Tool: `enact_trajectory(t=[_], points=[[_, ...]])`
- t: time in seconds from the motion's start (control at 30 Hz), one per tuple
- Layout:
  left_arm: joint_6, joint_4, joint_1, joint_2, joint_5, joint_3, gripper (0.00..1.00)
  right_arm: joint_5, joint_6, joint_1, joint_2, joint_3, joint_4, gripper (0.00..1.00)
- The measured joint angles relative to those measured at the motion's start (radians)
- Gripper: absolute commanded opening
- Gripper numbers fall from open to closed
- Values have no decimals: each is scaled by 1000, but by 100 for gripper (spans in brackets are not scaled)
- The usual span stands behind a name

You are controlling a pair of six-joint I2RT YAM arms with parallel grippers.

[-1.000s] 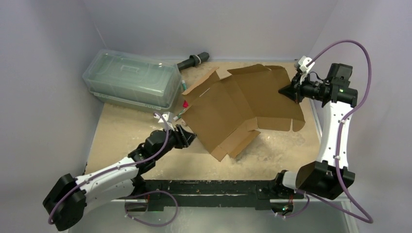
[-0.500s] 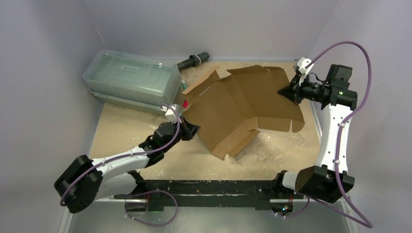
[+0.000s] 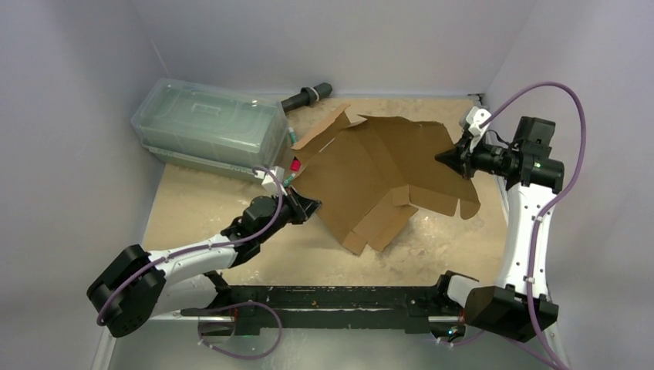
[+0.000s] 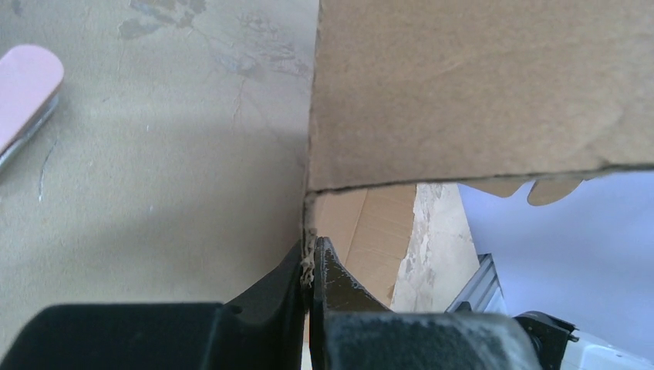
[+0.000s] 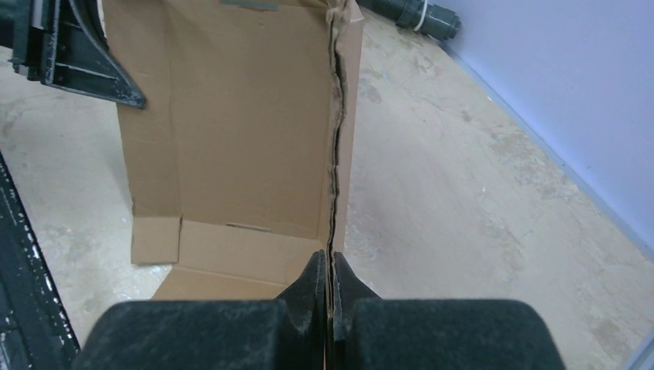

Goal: Fold the paper box

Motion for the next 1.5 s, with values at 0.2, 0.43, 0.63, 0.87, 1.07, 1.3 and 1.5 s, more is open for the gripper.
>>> enact_trajectory(t=[0.2,0.43,0.63,0.87,1.07,1.3,1.5], points=[[-42,6,0,-4,1,-22,0,-29,-19,2,-16,-32,-9,0],[-47,7,0,-3,11,-22,0,-32,-42,3,-15,-37,-20,0],[-51,7,0,2,20,-22,0,-32,-51,6,-15,-39,-27,0],[-71,9,0,2,20,-23,0,-31,-56,14,-15,-41,-28,0],[-126,18,0,21,19,-28,0,-17,-59,68,-15,-41,-32,0],[-223,5,0,67,20,-27,0,66,-8,173,-8,-25,-6,0],[-295,-10,0,108,23,-6,0,142,51,238,11,38,26,0]])
